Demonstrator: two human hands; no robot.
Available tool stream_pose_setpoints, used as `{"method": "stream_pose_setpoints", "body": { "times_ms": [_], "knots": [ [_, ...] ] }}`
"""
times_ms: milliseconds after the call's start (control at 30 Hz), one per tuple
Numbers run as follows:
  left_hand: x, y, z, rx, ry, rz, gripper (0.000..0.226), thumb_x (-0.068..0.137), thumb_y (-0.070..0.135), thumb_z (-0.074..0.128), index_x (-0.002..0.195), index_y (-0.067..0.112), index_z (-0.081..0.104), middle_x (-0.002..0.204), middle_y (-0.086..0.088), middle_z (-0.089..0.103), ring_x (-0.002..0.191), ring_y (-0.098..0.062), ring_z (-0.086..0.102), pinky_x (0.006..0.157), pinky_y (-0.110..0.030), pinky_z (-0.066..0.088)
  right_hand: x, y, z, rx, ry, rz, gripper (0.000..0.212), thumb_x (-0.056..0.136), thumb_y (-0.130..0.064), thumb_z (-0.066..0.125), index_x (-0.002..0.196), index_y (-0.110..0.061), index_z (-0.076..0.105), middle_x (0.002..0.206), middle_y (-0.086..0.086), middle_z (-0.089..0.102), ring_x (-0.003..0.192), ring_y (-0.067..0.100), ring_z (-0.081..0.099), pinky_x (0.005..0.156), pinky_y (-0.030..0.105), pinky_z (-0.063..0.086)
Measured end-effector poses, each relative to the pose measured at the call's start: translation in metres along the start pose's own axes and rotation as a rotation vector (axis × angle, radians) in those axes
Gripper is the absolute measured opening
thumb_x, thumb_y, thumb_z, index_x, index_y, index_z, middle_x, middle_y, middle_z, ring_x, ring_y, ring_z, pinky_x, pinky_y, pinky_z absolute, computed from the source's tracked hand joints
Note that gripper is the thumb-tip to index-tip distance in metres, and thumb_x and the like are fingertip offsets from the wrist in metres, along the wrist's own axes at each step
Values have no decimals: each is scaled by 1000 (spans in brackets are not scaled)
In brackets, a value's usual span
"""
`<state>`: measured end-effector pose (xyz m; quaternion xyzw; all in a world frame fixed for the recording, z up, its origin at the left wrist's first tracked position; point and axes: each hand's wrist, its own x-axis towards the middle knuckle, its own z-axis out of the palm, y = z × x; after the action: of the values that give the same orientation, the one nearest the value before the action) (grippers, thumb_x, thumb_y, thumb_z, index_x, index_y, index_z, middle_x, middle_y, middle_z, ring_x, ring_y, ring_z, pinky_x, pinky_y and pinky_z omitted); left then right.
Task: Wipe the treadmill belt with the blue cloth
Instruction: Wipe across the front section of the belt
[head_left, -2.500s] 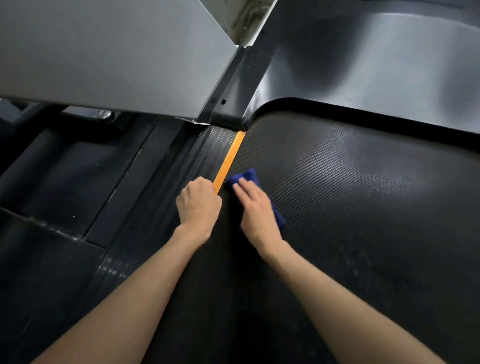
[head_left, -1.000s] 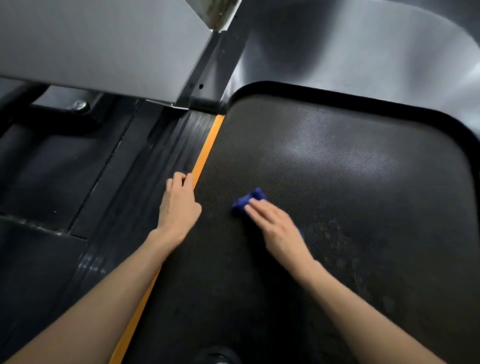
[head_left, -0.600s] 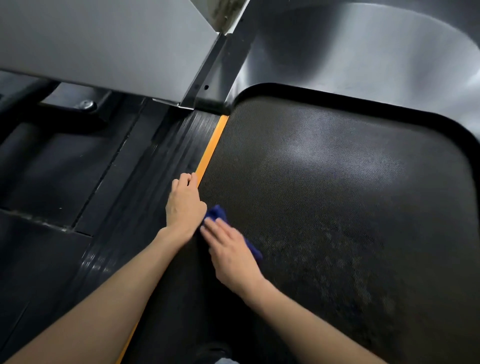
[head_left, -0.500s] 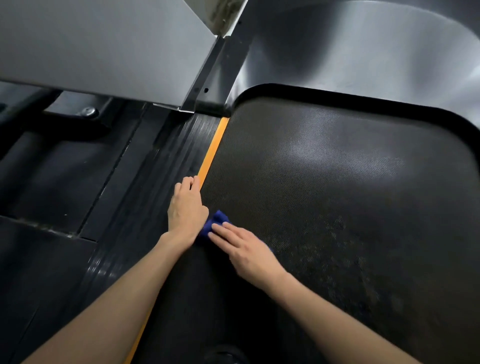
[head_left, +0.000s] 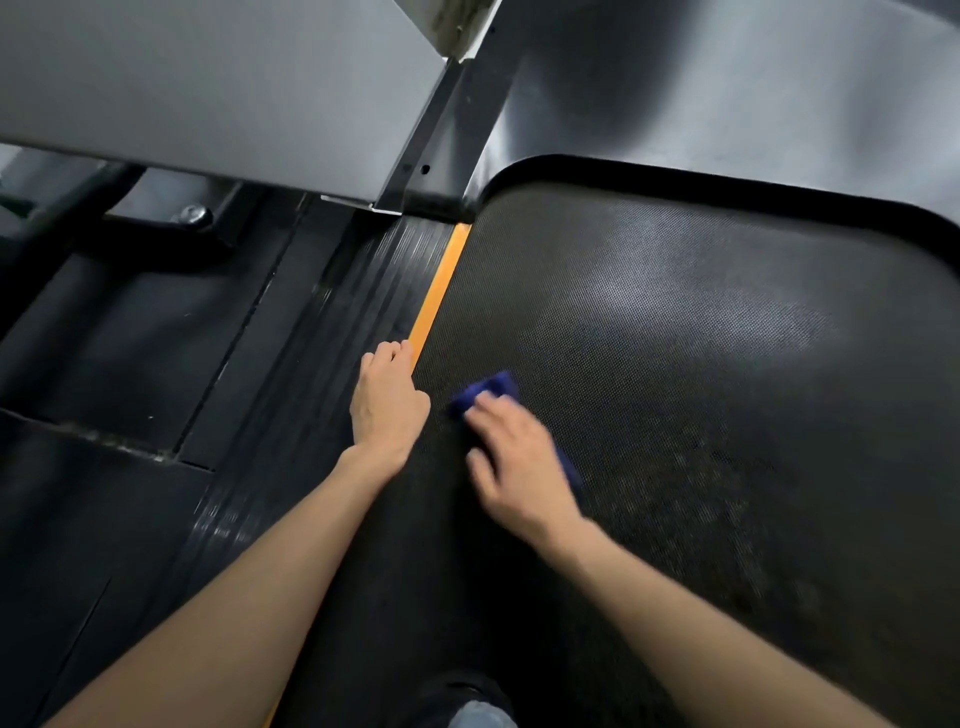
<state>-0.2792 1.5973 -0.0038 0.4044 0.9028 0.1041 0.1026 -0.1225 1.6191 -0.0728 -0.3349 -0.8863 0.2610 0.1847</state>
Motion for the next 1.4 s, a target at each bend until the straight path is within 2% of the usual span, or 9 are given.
{"method": "stream_pose_setpoints", "body": {
  "times_ms": [200,400,500,700,800,1000,1100,1300,1400],
  "knots": [
    [-2,-4,-1,22,-7,43,55,82,-4,51,135,8,41,128,-8,47,112,-23,44,88,-29,39,-17,13,12,-87,-66,-286,37,89,-22,48,124,-16,61,134,4,55,123,22,52,104,35,39],
    [-6,-3,-4,36,-29,22,54,84,-5,49,136,8,41,135,-8,46,117,-26,46,96,-33,40,27,110,-58,-155,321,278,42,83,-2,49,123,-1,59,131,18,54,120,37,50,107,40,33],
    [-6,2,-3,31,-17,4,53,84,-3,50,135,8,42,134,-8,47,116,-24,45,95,-31,41,36,99,-61,-83,403,451,45,79,-2,47,122,4,58,130,22,53,120,39,49,109,37,28],
    [-4,9,1,7,38,-53,45,83,0,54,126,9,49,125,-6,51,110,-21,46,84,-26,39,-20,-6,12,-78,-107,-245,56,70,-4,59,126,-13,60,136,5,53,125,24,49,108,34,33],
    [-5,7,4,6,50,-39,45,82,-2,54,126,9,49,124,-6,51,109,-21,47,81,-25,39,-21,16,-1,-137,-192,-392,53,79,-13,40,129,-18,57,138,1,52,125,20,49,109,28,24],
    [-5,6,3,-6,62,-37,47,83,-3,53,129,9,48,126,-7,51,111,-22,46,85,-29,43,12,109,-59,-209,195,146,53,75,4,48,127,-3,56,133,15,54,120,35,51,107,39,31],
    [-5,9,3,-12,69,-58,45,84,-3,52,128,8,49,125,-8,51,111,-23,46,84,-29,42,26,94,-56,-102,333,355,52,74,4,43,124,3,56,128,20,56,119,36,51,107,34,28],
    [-3,10,1,-11,80,-65,42,82,-3,53,122,8,52,120,-9,53,107,-23,47,78,-26,37,-24,-7,15,22,-229,-361,51,80,-13,38,128,-10,56,136,8,53,125,27,49,107,33,32],
    [-3,4,0,4,63,-18,43,82,-3,53,124,8,51,120,-8,52,107,-22,46,77,-24,35,-15,23,3,-35,-266,-477,51,83,-13,38,131,-14,54,139,3,50,128,22,46,110,32,27]
  ]
}}
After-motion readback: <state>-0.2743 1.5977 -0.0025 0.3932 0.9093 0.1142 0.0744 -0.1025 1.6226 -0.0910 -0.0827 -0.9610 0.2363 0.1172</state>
